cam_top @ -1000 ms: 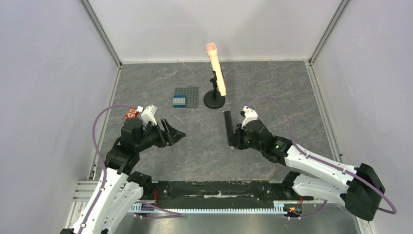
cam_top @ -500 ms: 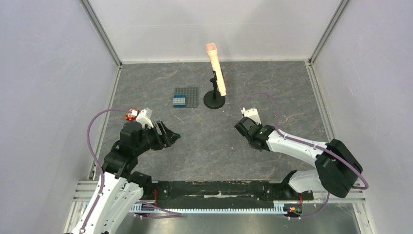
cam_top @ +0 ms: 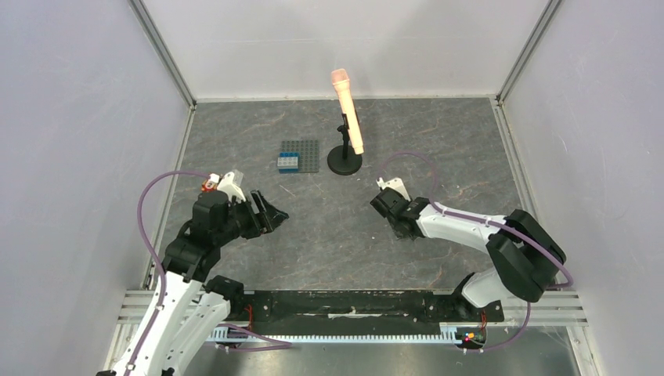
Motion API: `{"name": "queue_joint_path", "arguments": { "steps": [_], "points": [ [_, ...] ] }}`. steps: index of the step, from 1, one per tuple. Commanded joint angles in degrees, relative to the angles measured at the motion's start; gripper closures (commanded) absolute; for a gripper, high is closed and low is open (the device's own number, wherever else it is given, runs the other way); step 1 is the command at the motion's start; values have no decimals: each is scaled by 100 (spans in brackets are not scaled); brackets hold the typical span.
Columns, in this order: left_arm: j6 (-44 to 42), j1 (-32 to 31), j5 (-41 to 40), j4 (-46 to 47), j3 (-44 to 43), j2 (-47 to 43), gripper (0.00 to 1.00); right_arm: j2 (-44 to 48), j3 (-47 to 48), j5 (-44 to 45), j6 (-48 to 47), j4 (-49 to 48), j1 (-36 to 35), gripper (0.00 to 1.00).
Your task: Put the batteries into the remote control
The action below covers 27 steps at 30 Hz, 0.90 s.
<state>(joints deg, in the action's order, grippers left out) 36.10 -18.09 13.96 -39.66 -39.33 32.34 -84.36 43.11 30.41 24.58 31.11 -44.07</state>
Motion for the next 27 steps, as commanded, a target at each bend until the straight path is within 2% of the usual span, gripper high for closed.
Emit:
{"name": "queue_joint_path", "arguments": {
  "steps": [1,4,8,17,19,20,21,27],
  "points": [
    [191,-2,-175,-198,-419,6,25,418,228,-594,-28,-184,13,56],
    [271,-1,-288,-439,-632,-14,24,953,233,-818,63,-150,30,50],
    [250,-2,-344,-746,-939,-65,23,1927,241,-706,263,105,112,48],
    [90,5,-703,-1344,-1500,-369,21,5140,61,1131,840,655,166,31],
    [129,0,-806,-1378,-1566,-454,21,5691,186,1439,912,827,164,19],
    [146,3,-832,-1378,-1589,-525,21,5897,291,1529,917,919,162,7],
    [156,0,-843,-1378,-1609,-585,21,6084,403,1575,885,1025,163,2],
    [99,-2,-810,-1502,-1772,-1044,21,6644,1246,1898,892,1692,163,2]
  ]
}}
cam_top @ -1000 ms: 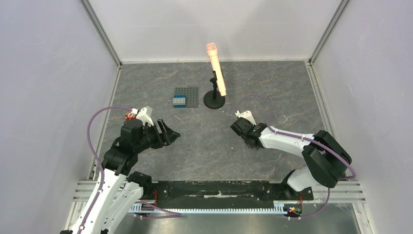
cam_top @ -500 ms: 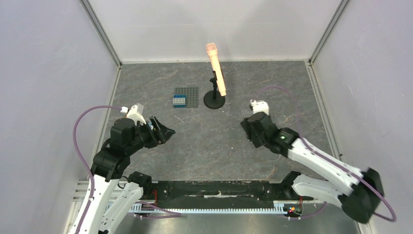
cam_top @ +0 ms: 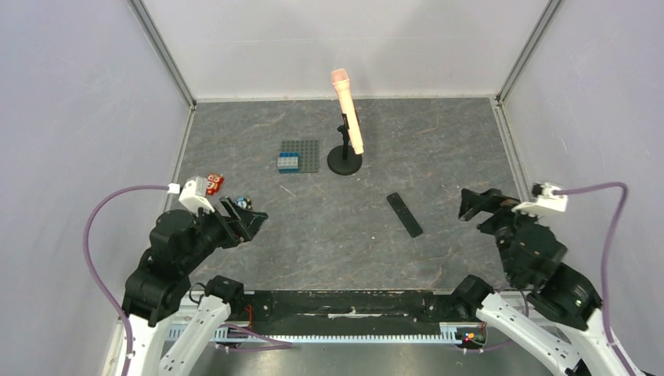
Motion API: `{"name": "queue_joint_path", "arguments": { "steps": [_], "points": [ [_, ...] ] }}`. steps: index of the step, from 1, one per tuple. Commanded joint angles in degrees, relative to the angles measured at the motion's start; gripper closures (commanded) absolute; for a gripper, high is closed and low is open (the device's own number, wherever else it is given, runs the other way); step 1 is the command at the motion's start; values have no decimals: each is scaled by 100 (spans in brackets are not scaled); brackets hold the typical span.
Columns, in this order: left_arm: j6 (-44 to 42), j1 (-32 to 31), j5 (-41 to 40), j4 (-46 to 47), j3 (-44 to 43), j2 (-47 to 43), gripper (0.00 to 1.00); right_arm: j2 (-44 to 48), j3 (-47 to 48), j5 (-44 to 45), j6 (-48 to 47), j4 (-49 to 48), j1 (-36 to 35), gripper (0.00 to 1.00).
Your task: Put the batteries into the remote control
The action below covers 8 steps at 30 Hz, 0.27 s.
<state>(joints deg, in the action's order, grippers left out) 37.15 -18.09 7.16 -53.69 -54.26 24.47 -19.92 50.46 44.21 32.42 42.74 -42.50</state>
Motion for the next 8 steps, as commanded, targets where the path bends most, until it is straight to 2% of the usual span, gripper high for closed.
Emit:
{"name": "queue_joint_path", "arguments": {
  "steps": [1,8],
  "points": [
    [-5,-2,-129,-137,-300,-306,21,282,611,541,131,602,5,2],
    [224,0,-74,-89,-419,-705,21,600,964,512,243,867,5,2]
  ]
}}
